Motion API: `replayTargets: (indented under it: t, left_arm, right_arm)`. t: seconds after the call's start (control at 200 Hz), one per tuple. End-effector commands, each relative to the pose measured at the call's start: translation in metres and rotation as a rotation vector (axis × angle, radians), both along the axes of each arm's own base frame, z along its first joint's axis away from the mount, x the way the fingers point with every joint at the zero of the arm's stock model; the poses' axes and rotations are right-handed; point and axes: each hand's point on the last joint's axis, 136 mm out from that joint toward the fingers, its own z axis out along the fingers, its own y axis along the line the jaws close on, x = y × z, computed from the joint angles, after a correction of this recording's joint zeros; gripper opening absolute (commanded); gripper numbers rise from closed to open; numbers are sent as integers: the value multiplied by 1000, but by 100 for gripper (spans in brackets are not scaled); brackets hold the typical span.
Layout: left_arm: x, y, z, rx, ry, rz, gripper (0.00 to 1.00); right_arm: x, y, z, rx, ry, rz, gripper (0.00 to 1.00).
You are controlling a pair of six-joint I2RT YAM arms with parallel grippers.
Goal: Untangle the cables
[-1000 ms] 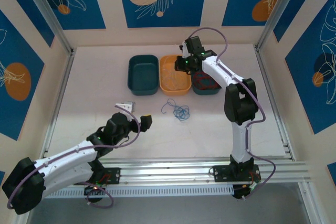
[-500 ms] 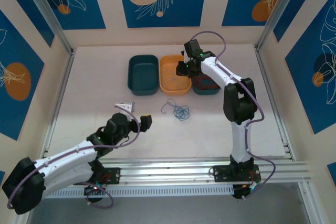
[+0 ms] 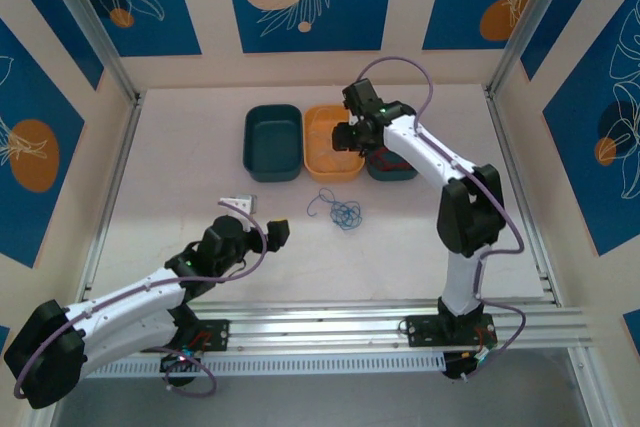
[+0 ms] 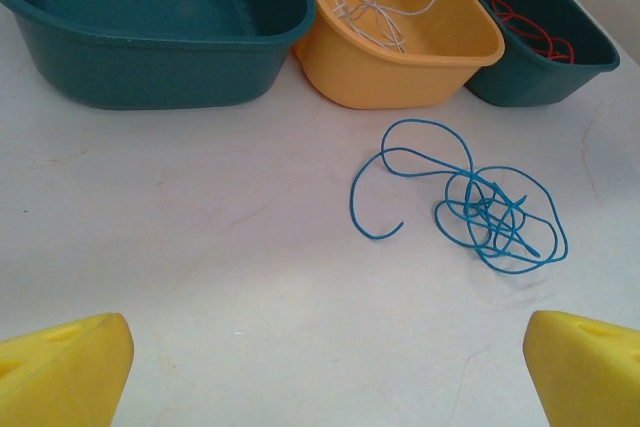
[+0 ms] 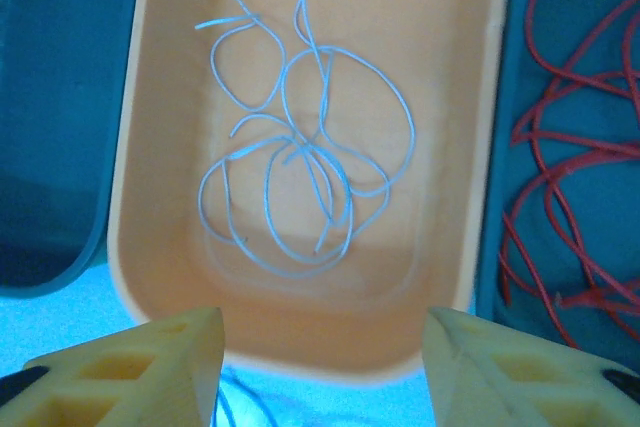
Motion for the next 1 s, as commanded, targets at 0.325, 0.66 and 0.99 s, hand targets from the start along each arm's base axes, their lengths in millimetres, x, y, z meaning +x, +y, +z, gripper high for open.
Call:
replayTargets:
  t: [0.325, 0.66, 0.99]
  left_arm:
    - [6, -2, -10, 26, 29, 31, 100]
    - [17, 9, -34, 68, 136, 169, 100]
    - [11, 23, -41, 92, 162, 214, 100]
  right_arm:
    - [-101, -5, -25, 68, 131, -81, 71]
    - [-123, 25, -65, -80, 195, -3, 56]
    - [-96, 40, -91, -173, 182, 27, 50]
